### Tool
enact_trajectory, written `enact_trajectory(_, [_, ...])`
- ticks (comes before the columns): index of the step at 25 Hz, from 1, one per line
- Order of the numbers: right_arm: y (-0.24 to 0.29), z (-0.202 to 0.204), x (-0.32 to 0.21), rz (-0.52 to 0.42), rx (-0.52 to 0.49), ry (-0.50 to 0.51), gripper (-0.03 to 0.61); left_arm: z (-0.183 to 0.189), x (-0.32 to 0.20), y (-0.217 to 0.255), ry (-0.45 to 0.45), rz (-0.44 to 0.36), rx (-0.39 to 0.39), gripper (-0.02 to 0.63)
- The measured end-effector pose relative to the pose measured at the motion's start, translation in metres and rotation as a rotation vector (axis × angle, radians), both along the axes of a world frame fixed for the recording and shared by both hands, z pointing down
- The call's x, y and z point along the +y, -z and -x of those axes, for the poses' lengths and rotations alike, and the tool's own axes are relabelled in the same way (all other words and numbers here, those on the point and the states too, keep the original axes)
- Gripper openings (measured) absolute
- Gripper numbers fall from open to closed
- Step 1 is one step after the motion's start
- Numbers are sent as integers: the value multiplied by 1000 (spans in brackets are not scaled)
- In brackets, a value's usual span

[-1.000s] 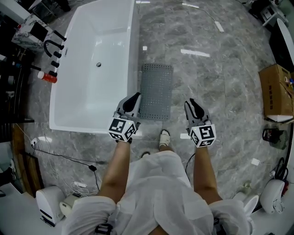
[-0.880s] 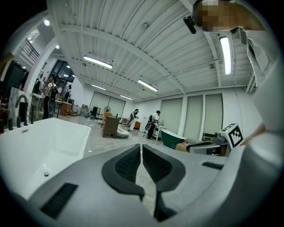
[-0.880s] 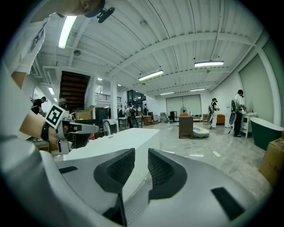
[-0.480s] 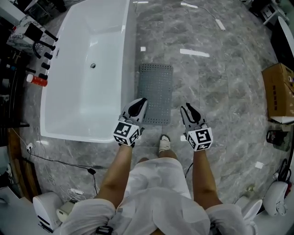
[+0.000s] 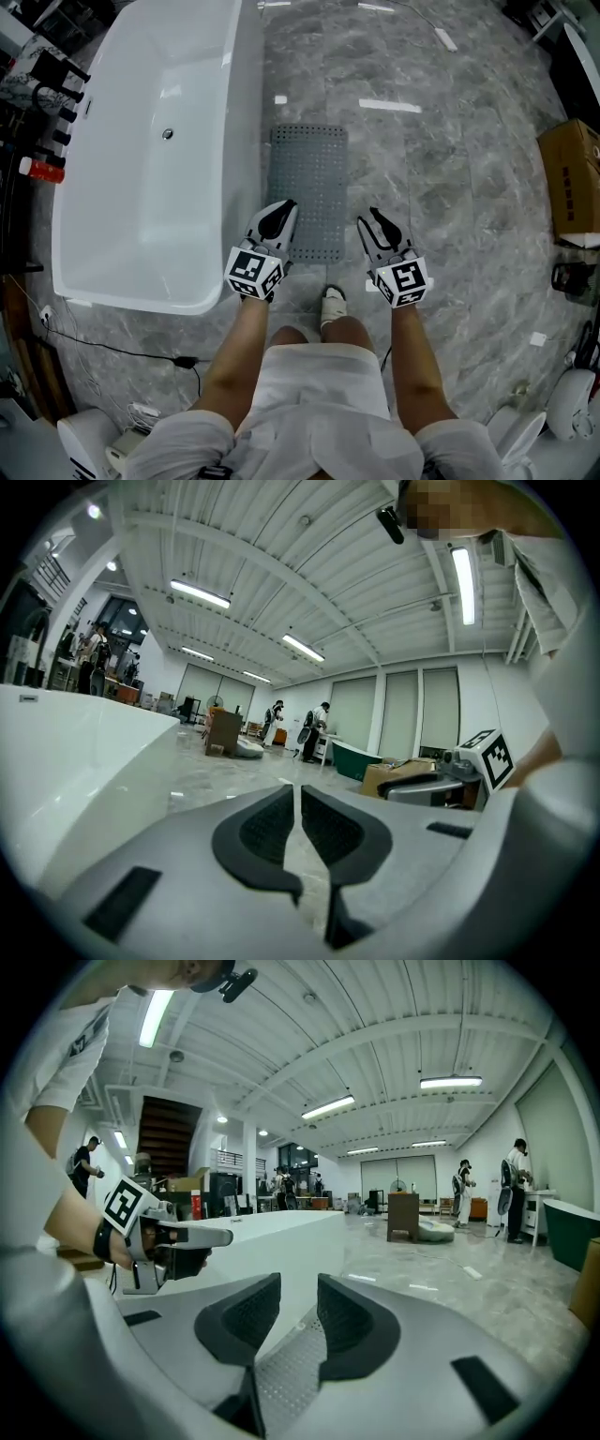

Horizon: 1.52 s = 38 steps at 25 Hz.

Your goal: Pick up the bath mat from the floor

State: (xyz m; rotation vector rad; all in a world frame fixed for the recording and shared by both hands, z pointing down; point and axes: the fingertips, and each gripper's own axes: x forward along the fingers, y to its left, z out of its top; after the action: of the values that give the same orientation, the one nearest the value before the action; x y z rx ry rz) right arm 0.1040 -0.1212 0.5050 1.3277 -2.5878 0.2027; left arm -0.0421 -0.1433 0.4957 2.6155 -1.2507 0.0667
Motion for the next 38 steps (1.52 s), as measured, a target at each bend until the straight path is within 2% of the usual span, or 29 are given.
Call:
enact_trajectory(10, [-139,23,-23,-21,9,60,160,-5,-24,-139,-9,-20,-17,20])
enact_trajectory(16, [-223,23,-17,27,18,66,167,0,-22,-218,-12,22,-55,20])
enact_trajectory(25, [-321,21,-5,122,70,108,180,5,-18,-288,-39,55,-118,21])
enact_trajectory(30, [-364,24,6,198,130,176,193,5,-8,-328,-79,120,-158,36])
enact_trajectory(33, [-399,28,17,263,196,245,199,7,1,-358,-105,189,-171,73])
enact_trajectory(38, [-447,40,31,360,285,355,207,13,8,-401,-103,282,-170,94])
